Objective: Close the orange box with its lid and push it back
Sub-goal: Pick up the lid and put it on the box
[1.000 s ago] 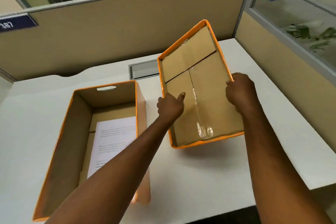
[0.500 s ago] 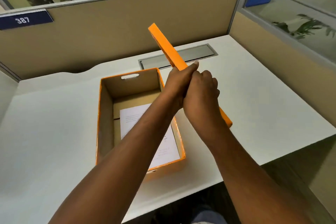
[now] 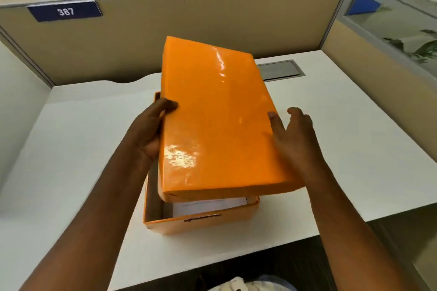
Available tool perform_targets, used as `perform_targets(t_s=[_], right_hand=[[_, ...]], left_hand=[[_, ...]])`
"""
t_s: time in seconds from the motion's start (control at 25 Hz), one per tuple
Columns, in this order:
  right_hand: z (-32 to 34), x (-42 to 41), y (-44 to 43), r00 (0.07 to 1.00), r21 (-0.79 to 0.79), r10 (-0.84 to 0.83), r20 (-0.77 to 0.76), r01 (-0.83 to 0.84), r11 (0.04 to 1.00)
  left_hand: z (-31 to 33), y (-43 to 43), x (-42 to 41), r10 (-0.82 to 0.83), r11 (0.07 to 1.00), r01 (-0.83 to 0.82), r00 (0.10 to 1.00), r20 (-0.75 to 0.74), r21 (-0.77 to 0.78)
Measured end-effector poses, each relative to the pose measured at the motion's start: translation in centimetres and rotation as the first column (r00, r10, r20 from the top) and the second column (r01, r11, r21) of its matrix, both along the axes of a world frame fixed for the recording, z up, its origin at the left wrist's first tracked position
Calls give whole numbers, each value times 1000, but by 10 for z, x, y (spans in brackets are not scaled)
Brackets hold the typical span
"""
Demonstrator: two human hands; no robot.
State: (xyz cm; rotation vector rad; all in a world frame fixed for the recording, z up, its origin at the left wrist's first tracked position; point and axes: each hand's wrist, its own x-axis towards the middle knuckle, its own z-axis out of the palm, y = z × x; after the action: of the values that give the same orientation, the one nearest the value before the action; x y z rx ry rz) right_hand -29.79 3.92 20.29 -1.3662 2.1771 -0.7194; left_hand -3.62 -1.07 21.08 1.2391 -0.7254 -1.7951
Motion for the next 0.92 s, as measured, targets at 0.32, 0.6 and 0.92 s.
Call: perform_targets(t_s=[0.32,0.6,0.92], right_hand=[[-52,16,14,965,95,100,241,-126,988],[-87,47,37,981,-14,85,176,-84,996],[-104,51,42,973,-97,81,218,-61,993]], left_hand=[[-39,37,22,329,941,-218,770,546,-260],[-78,57,36,234,959,-36,656,717,-281],[-100,58,39,228,963,-42,648,727,-265]])
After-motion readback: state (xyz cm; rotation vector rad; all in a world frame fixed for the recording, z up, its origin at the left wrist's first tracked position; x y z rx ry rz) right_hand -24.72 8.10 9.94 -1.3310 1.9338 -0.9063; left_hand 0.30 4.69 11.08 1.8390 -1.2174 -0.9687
